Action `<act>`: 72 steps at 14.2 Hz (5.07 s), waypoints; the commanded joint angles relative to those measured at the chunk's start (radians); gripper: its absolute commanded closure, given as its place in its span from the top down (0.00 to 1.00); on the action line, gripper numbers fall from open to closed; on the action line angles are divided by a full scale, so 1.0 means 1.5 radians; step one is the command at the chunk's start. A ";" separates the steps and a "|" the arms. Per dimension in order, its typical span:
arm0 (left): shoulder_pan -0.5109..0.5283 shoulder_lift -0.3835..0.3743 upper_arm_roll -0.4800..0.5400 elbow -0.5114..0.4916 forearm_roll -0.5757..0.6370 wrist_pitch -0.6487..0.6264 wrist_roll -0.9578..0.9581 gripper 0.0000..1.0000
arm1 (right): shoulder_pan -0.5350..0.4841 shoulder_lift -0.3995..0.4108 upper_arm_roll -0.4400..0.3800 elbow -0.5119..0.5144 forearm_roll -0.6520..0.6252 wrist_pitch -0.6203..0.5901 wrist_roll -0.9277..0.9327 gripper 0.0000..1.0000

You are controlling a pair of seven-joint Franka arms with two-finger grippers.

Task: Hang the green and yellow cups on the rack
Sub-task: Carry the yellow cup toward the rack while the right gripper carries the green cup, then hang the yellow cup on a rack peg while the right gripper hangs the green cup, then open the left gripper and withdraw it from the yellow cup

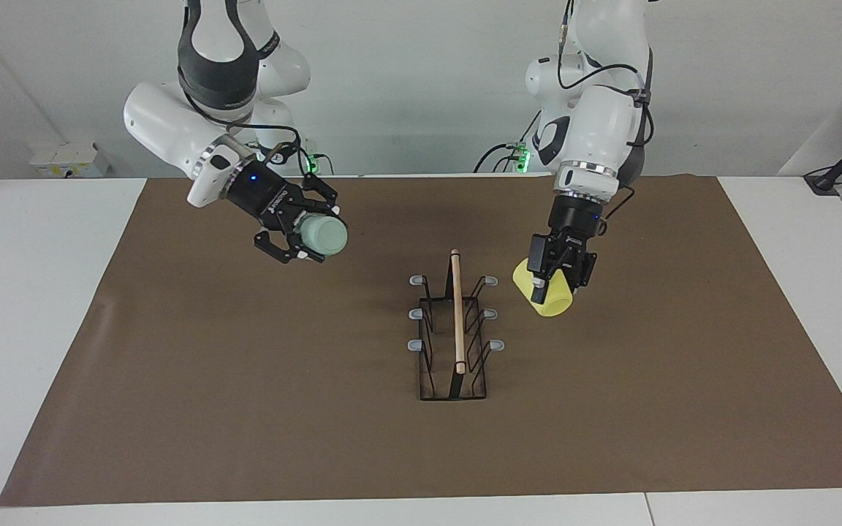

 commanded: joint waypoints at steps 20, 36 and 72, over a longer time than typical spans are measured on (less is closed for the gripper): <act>-0.027 0.061 -0.053 -0.102 0.012 0.190 0.036 0.00 | 0.116 0.154 0.046 -0.025 0.738 0.035 -0.598 0.37; -0.020 -0.051 -0.072 -0.188 0.012 0.100 0.031 0.00 | 0.110 0.232 0.045 -0.027 0.788 -0.071 -0.697 0.54; 0.027 -0.112 0.151 0.118 0.124 -0.757 0.321 1.00 | 0.106 0.248 0.048 -0.030 0.828 -0.049 -0.696 1.00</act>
